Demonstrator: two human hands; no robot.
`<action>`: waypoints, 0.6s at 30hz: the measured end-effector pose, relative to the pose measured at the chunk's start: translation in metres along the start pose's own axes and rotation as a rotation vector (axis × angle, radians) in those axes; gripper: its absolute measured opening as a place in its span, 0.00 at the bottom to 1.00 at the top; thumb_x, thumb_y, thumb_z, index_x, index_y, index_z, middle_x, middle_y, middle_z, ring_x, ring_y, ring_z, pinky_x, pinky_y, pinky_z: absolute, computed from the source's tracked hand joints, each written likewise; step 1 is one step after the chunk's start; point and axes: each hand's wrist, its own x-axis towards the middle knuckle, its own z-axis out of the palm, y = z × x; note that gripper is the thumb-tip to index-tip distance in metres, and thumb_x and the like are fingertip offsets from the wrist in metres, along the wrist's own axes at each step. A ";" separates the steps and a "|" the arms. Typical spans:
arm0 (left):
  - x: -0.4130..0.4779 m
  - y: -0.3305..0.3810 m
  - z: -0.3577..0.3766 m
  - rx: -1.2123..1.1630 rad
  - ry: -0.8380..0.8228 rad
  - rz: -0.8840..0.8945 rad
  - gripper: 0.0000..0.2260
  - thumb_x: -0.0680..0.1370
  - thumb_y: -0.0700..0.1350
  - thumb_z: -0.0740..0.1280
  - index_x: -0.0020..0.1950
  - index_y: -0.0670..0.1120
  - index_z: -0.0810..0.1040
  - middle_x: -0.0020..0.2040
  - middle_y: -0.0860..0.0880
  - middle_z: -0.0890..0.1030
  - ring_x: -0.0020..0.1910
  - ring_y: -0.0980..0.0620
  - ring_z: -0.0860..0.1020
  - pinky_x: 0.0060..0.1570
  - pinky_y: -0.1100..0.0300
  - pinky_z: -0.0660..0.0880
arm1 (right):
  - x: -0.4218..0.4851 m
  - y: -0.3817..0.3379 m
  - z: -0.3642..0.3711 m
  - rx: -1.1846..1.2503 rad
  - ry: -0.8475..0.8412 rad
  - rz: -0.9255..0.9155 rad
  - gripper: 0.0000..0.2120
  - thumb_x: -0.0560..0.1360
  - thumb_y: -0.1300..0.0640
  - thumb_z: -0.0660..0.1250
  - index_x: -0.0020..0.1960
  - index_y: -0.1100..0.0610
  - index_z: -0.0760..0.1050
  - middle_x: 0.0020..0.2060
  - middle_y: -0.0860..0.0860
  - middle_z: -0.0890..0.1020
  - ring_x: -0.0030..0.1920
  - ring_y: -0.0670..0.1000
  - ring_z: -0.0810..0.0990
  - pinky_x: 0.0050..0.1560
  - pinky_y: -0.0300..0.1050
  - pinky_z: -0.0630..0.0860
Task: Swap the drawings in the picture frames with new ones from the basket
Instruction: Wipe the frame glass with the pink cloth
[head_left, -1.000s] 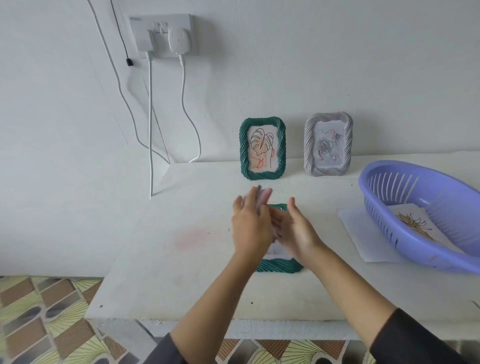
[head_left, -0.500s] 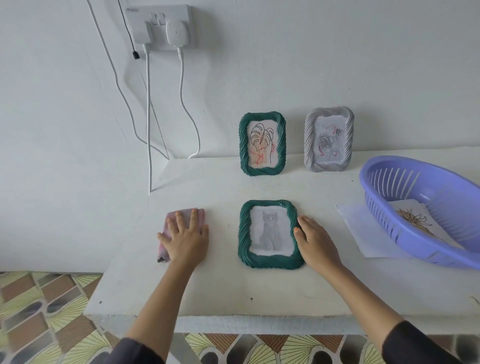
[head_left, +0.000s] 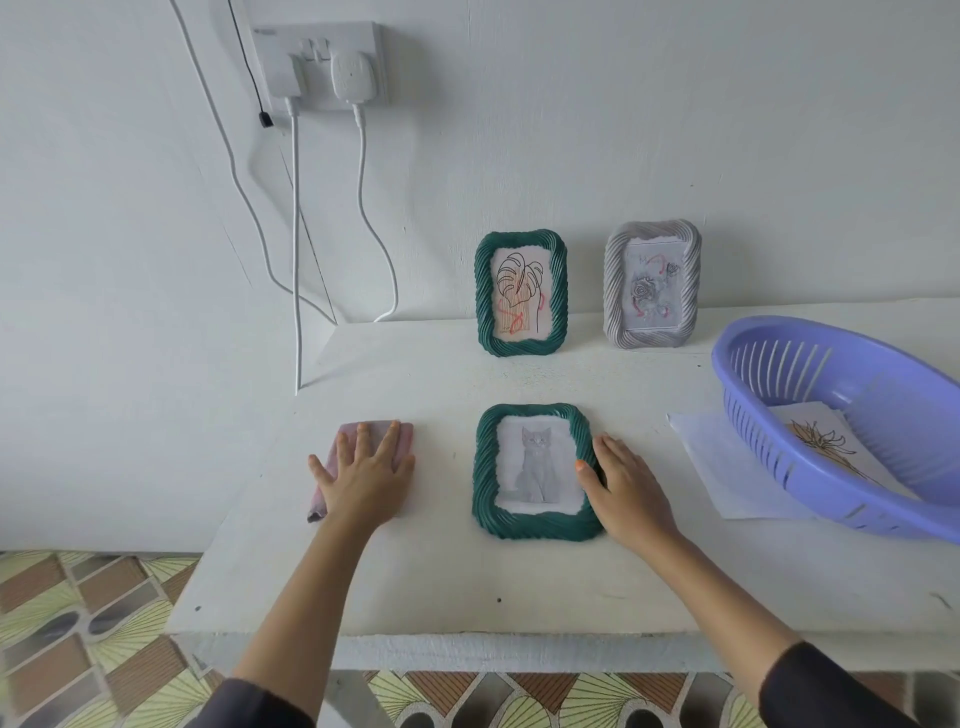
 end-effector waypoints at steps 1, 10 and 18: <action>-0.002 0.004 -0.002 -0.016 0.041 0.002 0.24 0.80 0.58 0.46 0.76 0.59 0.47 0.78 0.49 0.44 0.77 0.45 0.40 0.70 0.37 0.37 | 0.000 0.000 0.000 -0.001 0.000 -0.004 0.26 0.81 0.49 0.50 0.75 0.60 0.52 0.76 0.52 0.54 0.76 0.49 0.50 0.74 0.43 0.45; -0.038 0.083 0.012 -0.194 0.080 0.113 0.19 0.81 0.53 0.51 0.64 0.44 0.72 0.69 0.43 0.66 0.70 0.43 0.61 0.70 0.49 0.54 | -0.002 -0.001 -0.002 -0.001 0.019 0.036 0.28 0.79 0.46 0.54 0.73 0.61 0.58 0.76 0.54 0.55 0.76 0.52 0.52 0.75 0.46 0.50; -0.033 0.095 0.008 -0.455 0.003 0.016 0.08 0.75 0.43 0.61 0.43 0.39 0.75 0.51 0.39 0.77 0.51 0.41 0.74 0.49 0.51 0.72 | 0.006 -0.011 -0.008 0.132 0.118 0.086 0.15 0.73 0.58 0.64 0.31 0.60 0.65 0.45 0.55 0.71 0.50 0.55 0.71 0.38 0.41 0.66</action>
